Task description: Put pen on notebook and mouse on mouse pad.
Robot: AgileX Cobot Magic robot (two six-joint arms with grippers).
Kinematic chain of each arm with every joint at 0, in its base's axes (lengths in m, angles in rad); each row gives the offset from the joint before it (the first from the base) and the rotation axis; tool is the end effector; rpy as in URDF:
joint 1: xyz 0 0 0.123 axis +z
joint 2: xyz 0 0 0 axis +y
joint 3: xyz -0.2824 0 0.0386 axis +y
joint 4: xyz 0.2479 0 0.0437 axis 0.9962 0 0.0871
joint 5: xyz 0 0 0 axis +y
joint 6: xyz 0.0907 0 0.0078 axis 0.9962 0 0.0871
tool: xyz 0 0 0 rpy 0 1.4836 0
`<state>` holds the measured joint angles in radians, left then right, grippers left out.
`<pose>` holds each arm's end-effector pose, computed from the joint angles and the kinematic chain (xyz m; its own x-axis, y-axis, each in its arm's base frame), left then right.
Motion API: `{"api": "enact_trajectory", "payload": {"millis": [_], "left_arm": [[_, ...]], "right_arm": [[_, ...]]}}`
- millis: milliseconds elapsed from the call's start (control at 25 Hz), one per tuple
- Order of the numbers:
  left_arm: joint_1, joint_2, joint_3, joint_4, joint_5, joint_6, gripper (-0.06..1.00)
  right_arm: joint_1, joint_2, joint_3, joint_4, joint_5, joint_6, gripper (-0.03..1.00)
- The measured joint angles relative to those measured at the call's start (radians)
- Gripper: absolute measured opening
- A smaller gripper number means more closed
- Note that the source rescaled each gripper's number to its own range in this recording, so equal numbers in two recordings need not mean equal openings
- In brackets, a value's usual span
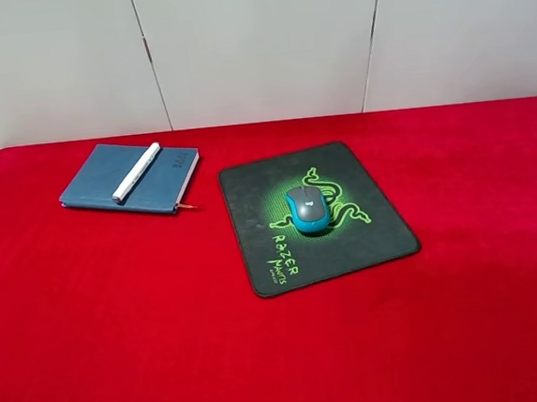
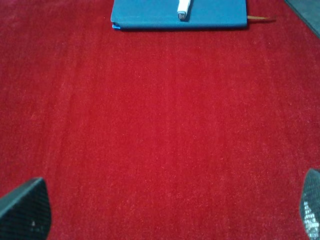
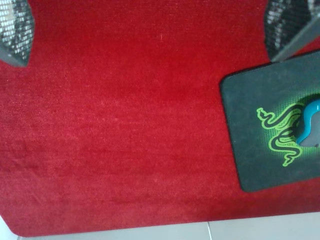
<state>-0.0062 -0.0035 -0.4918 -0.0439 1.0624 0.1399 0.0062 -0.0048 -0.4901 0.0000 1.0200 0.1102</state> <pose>-0.0046 -0.0035 0.2748 -0.4533 0.1210 -0.8831 0.0945 0.9917 0.0873 -0.0028 0.0000 0.2777 -0.4221 0.1074 -0.9001 0.0405 0.9942 0.0996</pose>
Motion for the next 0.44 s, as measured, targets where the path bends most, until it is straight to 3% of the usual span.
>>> {"api": "enact_trajectory", "payload": {"millis": [440], "left_arm": [[0.000, 0.000, 0.000, 0.000, 0.000, 0.000, 1.00]], "right_arm": [[0.000, 0.000, 0.000, 0.000, 0.000, 0.000, 1.00]]}}
